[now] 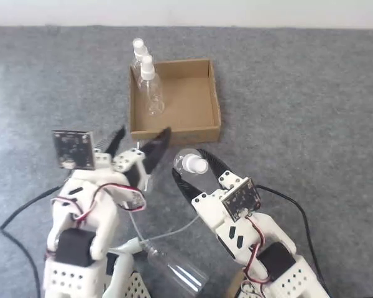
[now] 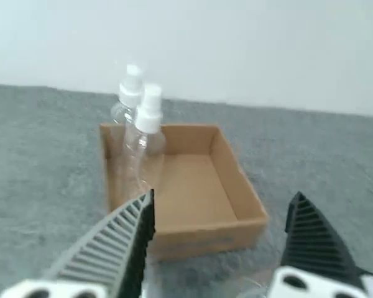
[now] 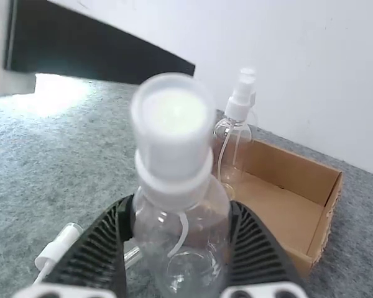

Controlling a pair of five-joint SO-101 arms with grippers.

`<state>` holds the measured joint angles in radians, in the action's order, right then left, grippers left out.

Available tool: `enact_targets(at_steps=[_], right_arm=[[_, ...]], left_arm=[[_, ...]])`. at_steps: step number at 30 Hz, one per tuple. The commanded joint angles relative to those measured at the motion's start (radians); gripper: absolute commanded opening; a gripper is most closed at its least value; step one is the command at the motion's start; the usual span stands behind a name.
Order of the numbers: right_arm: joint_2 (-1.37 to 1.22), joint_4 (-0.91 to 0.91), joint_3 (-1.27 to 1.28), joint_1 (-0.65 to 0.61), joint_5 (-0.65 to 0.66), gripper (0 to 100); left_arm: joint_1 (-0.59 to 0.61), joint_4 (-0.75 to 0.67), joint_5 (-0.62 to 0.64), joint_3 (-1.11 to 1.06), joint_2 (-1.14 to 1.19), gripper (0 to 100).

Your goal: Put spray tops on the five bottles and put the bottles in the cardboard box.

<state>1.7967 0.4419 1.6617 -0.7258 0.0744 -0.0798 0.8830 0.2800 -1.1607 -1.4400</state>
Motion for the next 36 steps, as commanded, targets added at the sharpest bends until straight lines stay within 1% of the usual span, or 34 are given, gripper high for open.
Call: enact_targets(at_steps=[1,8,17,21,24,28,36], right_arm=[[0.008,-0.013,0.021,0.012,-0.009,0.7],[0.008,-0.012,0.021,0.012,-0.009,0.7],[0.016,0.019,0.021,0.012,-0.009,0.8],[0.008,0.021,0.021,0.012,-0.006,0.7],[0.008,0.021,0.021,0.012,-0.005,0.7],[0.008,0.021,0.021,0.013,-0.003,0.7],[0.016,0.021,0.021,0.013,-0.002,0.7]], left_arm=[[0.126,0.003,-0.008,0.064,-0.018,32],[0.367,0.005,-0.008,0.015,-0.018,32],[0.497,0.000,-0.006,-0.122,-0.018,32],[0.566,-0.092,0.000,-0.191,-0.018,32],[0.585,-0.160,0.000,-0.265,-0.018,32],[0.585,-0.216,-0.003,-0.351,-0.018,32],[0.568,-0.232,-0.002,-0.361,-0.018,32]])
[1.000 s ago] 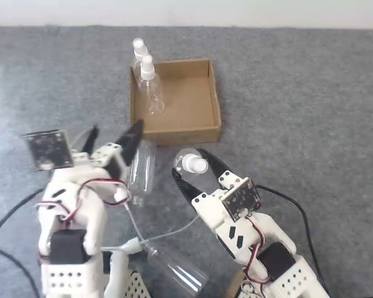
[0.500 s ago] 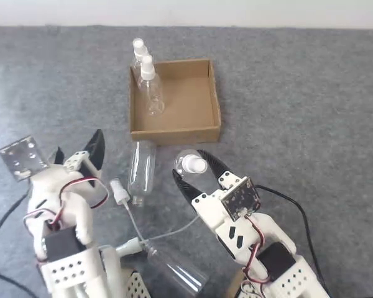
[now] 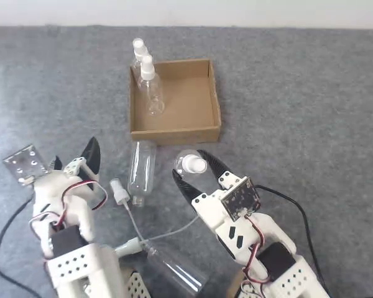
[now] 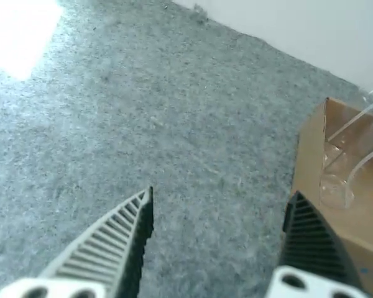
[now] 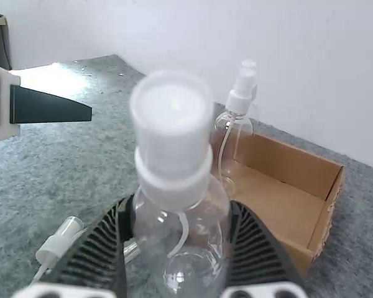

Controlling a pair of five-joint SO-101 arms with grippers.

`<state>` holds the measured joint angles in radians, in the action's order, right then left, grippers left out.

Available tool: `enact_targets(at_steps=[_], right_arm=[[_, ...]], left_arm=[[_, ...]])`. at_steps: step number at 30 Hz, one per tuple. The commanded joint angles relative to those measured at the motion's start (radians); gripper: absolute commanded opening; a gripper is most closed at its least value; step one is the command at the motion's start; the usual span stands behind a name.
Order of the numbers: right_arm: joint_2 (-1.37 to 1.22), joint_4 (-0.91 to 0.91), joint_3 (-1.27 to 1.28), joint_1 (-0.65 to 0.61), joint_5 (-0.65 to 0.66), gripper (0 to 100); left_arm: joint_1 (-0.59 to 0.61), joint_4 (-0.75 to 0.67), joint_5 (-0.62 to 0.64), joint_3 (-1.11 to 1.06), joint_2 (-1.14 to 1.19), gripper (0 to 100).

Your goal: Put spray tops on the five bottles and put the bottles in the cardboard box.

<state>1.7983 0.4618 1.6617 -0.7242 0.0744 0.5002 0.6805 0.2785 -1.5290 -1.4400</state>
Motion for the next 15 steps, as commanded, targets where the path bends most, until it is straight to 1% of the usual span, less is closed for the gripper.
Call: enact_targets(at_steps=[1,6,12,15], right_arm=[[0.015,0.001,0.020,0.012,-0.002,0.7],[0.013,0.016,-0.092,0.012,-0.002,0.6],[0.007,0.124,-0.222,0.012,-0.002,0.6],[0.005,0.142,-0.285,0.012,0.008,0.6]], left_arm=[[-0.009,-0.028,0.000,0.007,-0.018,32],[-0.008,-0.028,0.000,0.005,-0.018,32],[-0.008,-0.028,0.000,0.005,-0.018,32],[-0.008,-0.028,0.000,0.005,-0.018,32]])
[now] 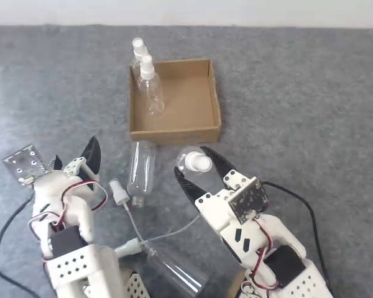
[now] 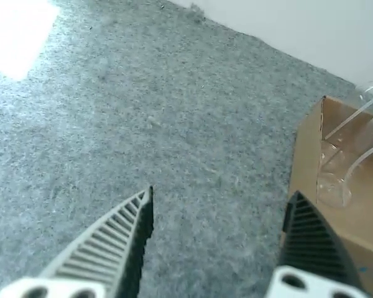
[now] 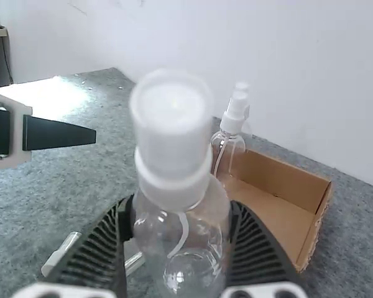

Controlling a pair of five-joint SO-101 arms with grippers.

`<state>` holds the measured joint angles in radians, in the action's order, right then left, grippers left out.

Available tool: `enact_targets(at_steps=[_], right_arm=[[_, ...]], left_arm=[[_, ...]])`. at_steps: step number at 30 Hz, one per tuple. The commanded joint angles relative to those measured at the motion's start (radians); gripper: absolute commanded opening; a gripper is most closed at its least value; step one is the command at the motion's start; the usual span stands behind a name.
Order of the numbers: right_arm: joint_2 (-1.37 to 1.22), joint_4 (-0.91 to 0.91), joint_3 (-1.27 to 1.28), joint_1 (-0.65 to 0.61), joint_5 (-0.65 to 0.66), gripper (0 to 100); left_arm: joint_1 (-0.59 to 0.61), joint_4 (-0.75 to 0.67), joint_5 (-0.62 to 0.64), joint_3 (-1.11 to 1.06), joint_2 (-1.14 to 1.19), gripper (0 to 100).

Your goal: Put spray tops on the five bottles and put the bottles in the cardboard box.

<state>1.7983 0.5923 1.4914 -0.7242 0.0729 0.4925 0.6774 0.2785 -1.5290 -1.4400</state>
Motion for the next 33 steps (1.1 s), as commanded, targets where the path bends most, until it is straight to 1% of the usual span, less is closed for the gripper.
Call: enact_targets(at_steps=[1,4,10,20,33], right_arm=[[0.005,0.019,-0.135,0.012,0.028,0.6],[0.005,0.038,-0.183,0.008,0.074,0.6],[-0.015,0.036,-0.259,0.005,0.084,0.6],[-0.329,0.024,-0.493,0.007,0.077,0.6],[-0.684,-0.325,-0.525,0.010,0.084,0.6]], left_arm=[[0.000,-0.025,0.000,0.005,-0.018,32],[0.000,-0.025,0.000,0.005,-0.018,32],[-0.003,-0.025,0.000,0.005,-0.018,32],[-0.002,-0.025,0.000,0.005,-0.018,32],[-0.002,-0.031,-0.003,-0.002,-0.018,32]])
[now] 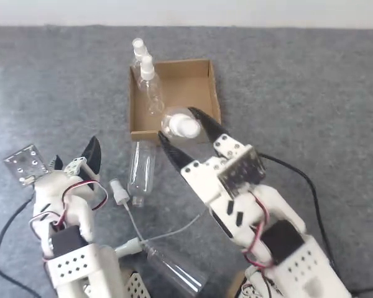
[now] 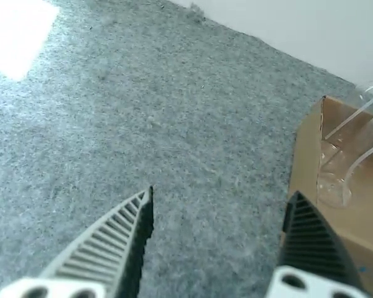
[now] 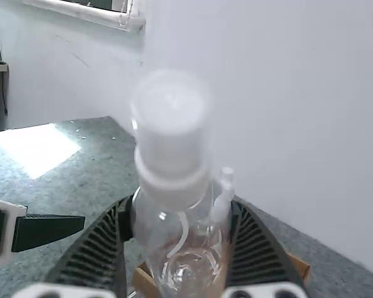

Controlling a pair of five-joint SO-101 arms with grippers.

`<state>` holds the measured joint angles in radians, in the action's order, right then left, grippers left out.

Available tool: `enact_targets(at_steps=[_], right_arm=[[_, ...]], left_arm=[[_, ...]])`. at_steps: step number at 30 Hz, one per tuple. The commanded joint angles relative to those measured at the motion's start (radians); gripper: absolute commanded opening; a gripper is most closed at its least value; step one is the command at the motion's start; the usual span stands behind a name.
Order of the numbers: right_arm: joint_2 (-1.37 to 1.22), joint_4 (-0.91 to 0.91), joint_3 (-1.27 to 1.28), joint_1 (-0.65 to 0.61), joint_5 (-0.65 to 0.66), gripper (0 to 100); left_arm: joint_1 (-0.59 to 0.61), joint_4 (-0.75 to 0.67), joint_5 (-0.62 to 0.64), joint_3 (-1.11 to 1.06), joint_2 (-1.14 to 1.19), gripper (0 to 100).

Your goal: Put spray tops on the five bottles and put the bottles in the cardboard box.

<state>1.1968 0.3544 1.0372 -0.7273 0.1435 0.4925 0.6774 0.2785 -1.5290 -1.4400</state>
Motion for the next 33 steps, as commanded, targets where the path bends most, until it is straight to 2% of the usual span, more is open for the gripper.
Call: enact_targets(at_steps=[1,16,23,33], right_arm=[[-0.108,-0.111,-0.072,0.013,0.014,0.6],[-0.547,-0.142,-0.391,0.013,0.000,0.6],[-0.757,-0.133,-0.545,0.030,-0.160,0.6],[-0.997,-0.143,-0.660,0.056,-0.167,0.6]], left_arm=[[-0.002,-0.031,-0.003,-0.002,-0.018,32],[-0.003,-0.031,-0.005,-0.004,-0.018,32],[-0.005,-0.031,-0.005,-0.004,-0.018,32],[-0.005,-0.031,-0.005,-0.004,-0.018,32]])
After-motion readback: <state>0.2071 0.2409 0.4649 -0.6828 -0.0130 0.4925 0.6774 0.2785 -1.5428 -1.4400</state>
